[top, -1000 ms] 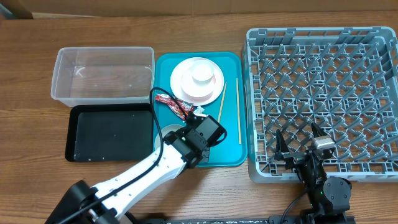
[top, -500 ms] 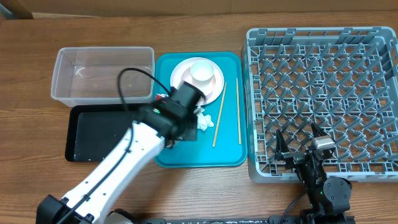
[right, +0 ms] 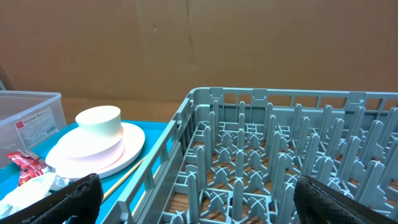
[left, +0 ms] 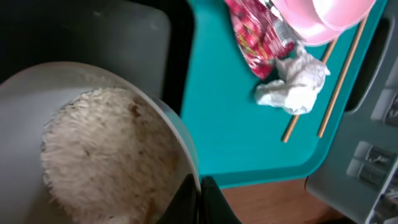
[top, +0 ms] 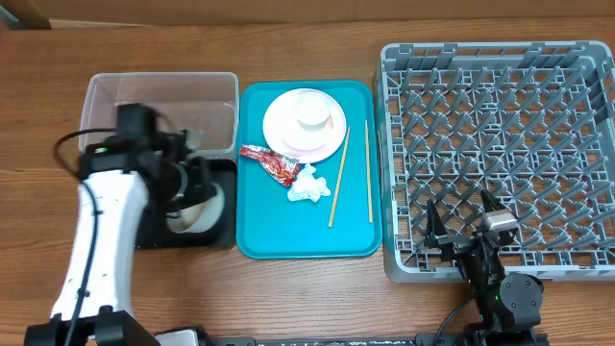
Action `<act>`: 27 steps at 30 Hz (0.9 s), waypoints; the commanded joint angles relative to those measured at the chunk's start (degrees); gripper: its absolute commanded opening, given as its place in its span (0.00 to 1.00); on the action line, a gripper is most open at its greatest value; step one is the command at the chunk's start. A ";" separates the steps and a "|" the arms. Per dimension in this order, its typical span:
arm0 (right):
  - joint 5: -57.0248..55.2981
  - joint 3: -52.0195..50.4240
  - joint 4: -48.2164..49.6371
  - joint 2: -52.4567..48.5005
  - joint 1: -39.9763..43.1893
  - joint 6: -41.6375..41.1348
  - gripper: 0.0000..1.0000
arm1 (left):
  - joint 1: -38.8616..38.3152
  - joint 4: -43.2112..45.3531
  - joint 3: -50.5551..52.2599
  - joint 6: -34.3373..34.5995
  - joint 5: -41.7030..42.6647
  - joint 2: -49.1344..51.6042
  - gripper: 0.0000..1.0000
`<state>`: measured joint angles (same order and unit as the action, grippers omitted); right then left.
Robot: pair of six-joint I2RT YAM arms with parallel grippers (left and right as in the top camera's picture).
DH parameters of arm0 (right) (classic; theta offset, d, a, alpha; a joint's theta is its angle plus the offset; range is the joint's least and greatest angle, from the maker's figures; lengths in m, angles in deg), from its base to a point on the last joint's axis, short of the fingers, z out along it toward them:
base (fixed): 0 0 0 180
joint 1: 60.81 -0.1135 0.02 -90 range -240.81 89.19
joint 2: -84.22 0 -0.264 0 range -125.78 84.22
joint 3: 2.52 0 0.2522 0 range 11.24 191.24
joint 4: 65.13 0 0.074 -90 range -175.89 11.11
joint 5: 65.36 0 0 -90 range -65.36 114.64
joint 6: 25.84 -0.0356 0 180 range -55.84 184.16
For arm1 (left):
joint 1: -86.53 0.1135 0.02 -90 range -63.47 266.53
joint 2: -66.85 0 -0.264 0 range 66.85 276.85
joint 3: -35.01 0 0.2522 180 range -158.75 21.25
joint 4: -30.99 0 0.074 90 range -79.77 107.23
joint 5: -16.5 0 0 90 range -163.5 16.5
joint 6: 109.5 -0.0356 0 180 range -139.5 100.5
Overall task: Sort waste into correct bins and load items into the dishwasher
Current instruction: 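Lift the rice bowl with the left gripper and carry it over the black tray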
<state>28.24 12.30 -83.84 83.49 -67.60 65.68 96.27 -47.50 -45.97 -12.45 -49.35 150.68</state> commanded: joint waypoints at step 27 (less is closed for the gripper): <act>-0.11 -0.61 0.37 0.55 0.07 0.15 1.00 | 30.42 3.96 11.67 -23.82 42.01 -1.36 0.04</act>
<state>28.24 12.30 -83.84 83.49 -67.60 65.70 126.39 -43.81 -34.91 -33.78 -12.05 150.46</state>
